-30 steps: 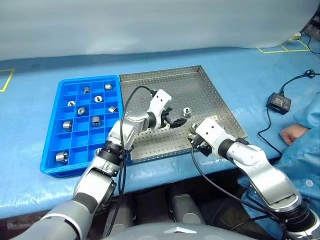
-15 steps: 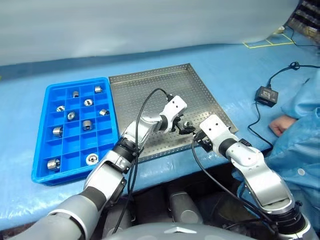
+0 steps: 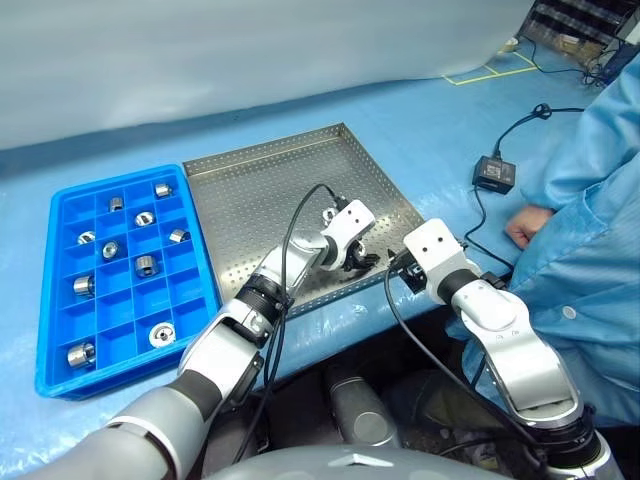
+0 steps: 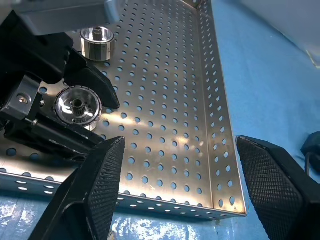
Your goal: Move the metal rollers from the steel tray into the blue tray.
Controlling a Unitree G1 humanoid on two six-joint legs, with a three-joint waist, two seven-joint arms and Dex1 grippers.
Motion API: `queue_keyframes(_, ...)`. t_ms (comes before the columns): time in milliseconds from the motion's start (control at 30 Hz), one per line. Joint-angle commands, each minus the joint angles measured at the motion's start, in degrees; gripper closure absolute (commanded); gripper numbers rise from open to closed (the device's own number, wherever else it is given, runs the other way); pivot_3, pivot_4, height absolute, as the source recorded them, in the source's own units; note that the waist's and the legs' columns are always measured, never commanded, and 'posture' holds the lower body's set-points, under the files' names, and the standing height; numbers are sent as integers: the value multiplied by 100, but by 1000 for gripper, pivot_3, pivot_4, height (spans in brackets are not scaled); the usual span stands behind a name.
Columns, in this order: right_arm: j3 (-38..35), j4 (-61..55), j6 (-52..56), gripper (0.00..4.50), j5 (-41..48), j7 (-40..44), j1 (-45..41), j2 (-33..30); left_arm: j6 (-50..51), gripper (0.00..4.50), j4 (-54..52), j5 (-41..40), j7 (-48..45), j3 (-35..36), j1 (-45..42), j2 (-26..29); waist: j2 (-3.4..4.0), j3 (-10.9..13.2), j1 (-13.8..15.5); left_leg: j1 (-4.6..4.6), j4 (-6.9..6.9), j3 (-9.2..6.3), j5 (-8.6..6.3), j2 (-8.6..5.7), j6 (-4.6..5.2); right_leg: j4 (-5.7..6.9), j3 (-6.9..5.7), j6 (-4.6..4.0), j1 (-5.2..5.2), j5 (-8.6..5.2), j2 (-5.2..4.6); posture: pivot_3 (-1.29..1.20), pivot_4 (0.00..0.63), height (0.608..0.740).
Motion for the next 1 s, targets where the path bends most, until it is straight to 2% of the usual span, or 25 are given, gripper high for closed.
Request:
queue_keyframes(33, -70, 0, -172, 761, -81, 17, -113, 5, 39, 2141, -209, 26, 34, 119, 26, 36, 0, 0, -20, 1, 0, 0, 0, 0, 0, 0, 0, 0, 1, 0, 0, -368, 150, 740)
queue_keyframes(67, -47, 33, -189, 761, -91, 34, -141, -2, 84, 2407, -305, -9, 26, 171, 40, 44, 0, 0, -20, 1, -1, 0, 0, 0, 0, 0, 0, 0, 1, 0, 0, -365, 150, 740)
queue_keyframes(367, -4, 213, -358, 761, -40, 184, -395, 84, 290, 2598, -771, -180, -77, 443, 166, 117, 0, 0, 45, 1, -6, 2, 0, -2, 1, 0, 8, 5, -3, 2, 2, -329, 150, 740)
queue_keyframes(500, -80, 264, -425, 761, 93, 290, -449, 205, 594, 2598, -1508, -391, -248, 543, 358, 267, 0, 0, 81, 1, -9, 2, 1, -2, 1, 0, 11, 6, -4, 3, 2, -313, 150, 740)
queue_keyframes(600, -58, 344, -498, 761, 72, 369, -484, 191, 1042, 2598, -2350, -586, -493, 556, 631, 585, 1, 1, 129, 0, -10, 3, 1, -1, 1, 1, 13, 6, -8, 3, 4, -291, 150, 740)
queue_keyframes(767, -88, 550, -658, 761, 156, 473, -631, 257, 1684, 2598, -4106, -804, -585, 752, 1407, 1475, 4, 0, 188, 6, -13, 5, 1, 1, 0, 5, 20, 6, -9, 3, 7, -232, 150, 740)
queue_keyframes(900, 31, 798, -752, 761, 111, 602, -794, 211, 2171, 2598, -5434, -927, -290, 1196, 2270, 2057, 6, 1, 358, 11, -14, 5, 2, 2, -1, 10, 22, 3, -8, 2, 8, -165, 150, 740)
queue_keyframes(1000, 130, 1013, -878, 761, 124, 727, -972, 237, 2511, 2598, -6263, -1088, -114, 1519, 2872, 2308, 5, 1, 591, 13, -13, 5, 2, 0, -1, 10, 20, 1, -5, 1, 6, -103, 150, 740)
